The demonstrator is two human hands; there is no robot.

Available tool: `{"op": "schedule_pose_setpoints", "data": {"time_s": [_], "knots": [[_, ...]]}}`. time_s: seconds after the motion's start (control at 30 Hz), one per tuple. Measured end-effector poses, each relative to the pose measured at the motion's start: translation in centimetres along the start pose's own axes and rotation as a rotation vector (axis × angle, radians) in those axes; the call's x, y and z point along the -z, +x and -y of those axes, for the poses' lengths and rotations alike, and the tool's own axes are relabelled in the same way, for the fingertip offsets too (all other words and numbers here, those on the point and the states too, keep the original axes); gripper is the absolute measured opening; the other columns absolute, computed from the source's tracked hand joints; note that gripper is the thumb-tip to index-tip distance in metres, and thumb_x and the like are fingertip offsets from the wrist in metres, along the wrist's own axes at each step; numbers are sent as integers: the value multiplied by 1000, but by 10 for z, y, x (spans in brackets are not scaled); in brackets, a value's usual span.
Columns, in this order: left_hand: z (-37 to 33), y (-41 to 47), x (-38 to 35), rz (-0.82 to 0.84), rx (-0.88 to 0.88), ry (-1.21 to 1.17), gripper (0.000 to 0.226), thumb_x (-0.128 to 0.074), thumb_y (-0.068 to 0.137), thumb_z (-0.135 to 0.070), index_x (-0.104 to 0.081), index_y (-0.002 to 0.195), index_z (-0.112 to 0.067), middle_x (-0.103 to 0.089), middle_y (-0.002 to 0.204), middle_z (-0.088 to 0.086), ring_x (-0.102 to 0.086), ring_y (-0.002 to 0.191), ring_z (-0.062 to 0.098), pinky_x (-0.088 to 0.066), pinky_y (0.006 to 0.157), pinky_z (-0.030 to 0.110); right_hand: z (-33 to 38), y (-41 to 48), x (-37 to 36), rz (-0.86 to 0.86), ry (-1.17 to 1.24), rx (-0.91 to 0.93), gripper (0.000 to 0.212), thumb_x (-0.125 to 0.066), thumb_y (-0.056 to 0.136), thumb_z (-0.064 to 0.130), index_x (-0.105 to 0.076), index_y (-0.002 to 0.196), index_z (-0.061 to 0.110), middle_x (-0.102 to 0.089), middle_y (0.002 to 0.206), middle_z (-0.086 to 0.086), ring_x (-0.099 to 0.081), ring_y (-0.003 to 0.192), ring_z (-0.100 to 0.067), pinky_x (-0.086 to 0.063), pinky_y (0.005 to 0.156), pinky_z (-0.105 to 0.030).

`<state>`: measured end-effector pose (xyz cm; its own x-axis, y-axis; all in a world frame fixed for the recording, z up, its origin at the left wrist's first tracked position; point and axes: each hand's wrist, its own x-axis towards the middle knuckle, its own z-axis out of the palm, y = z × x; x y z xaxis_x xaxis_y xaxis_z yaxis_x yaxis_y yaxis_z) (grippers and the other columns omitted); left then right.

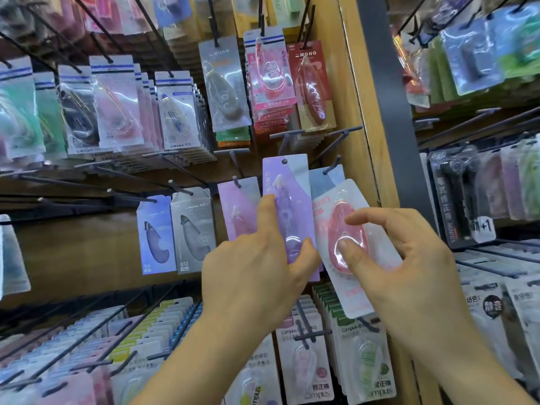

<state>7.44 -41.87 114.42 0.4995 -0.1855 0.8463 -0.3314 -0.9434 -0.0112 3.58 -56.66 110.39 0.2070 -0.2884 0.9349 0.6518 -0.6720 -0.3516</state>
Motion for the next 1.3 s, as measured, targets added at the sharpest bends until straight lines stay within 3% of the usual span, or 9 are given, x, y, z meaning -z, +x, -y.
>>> {"op": "schedule_pose_setpoints", "data": {"time_s": [0.17, 0.4, 0.5, 0.57, 0.73, 0.83, 1.0, 1.13, 1.3], "knots": [[2, 9, -4, 2, -17, 33, 67, -25, 93, -64, -12, 148, -29, -34, 64, -4, -48, 71, 28, -37, 61, 32, -4, 0, 3, 53, 1, 2, 32, -76, 80, 21, -63, 97, 45, -56, 104, 20, -54, 103, 8, -36, 83, 0], [0, 13, -15, 63, -40, 81, 78, -34, 91, -64, -3, 152, -24, -41, 67, -7, -42, 66, 24, -35, 59, 31, -11, -2, 11, 64, -21, -30, 40, -72, 84, 15, -64, 113, 42, -57, 110, 18, -52, 104, 12, -33, 87, 2], [-1, 15, -20, 87, -29, 76, 87, -41, 90, -62, 2, 153, -22, -37, 63, -7, -39, 63, 22, -34, 60, 30, -13, -5, 19, 48, 44, -54, 50, -75, 84, 18, -60, 126, 41, -60, 119, 16, -59, 110, 0, -48, 95, -21], [-2, 15, -24, 81, -38, 74, 92, -42, 90, -63, 7, 154, -21, -33, 61, -7, -43, 64, 24, -34, 58, 30, -11, -8, 20, 3, 137, -110, 54, -78, 80, 20, -59, 126, 42, -67, 111, 13, -68, 101, -9, -58, 83, -35], [3, 13, -44, 64, -58, 35, 106, -40, 84, -77, 13, 154, -19, -66, 85, 4, -66, 89, 33, -38, 58, 32, -10, -10, 22, -114, 260, -220, 59, -80, 65, 40, -63, 121, 37, -72, 88, 15, -69, 79, -4, -57, 64, -20], [10, 9, -46, 69, -62, 2, 106, -39, 81, -81, 10, 153, -20, -55, 76, -3, -66, 80, 29, -39, 57, 31, -14, -10, 25, -140, 322, -270, 62, -78, 61, 42, -63, 121, 36, -73, 94, 9, -70, 83, -7, -58, 70, -22], [28, -7, -34, -119, -185, -598, 45, -46, 95, -42, -50, 138, -29, -62, 84, -13, -58, 77, 11, -49, 73, 31, -12, -6, 33, -28, 415, -299, 57, -77, 62, 31, -63, 116, 36, -76, 89, -5, -73, 80, -17, -59, 68, -24], [29, -24, -7, 19, -321, -809, 49, -44, 87, -61, -54, 131, -41, -51, 118, -25, -52, 111, 0, -43, 86, 13, 1, 0, 32, 321, 562, -321, 61, -76, 63, 22, -62, 121, 34, -75, 83, -13, -73, 75, -21, -60, 70, -28], [34, -43, 2, 234, -145, -1183, 26, -80, 66, -42, -71, 89, -37, -75, 85, -8, -72, 76, 12, -59, 66, 28, 13, 1, 14, 291, 671, -308, 64, -77, 59, 25, -63, 121, 29, -75, 79, -12, -71, 68, -21, -59, 63, -32]]}}
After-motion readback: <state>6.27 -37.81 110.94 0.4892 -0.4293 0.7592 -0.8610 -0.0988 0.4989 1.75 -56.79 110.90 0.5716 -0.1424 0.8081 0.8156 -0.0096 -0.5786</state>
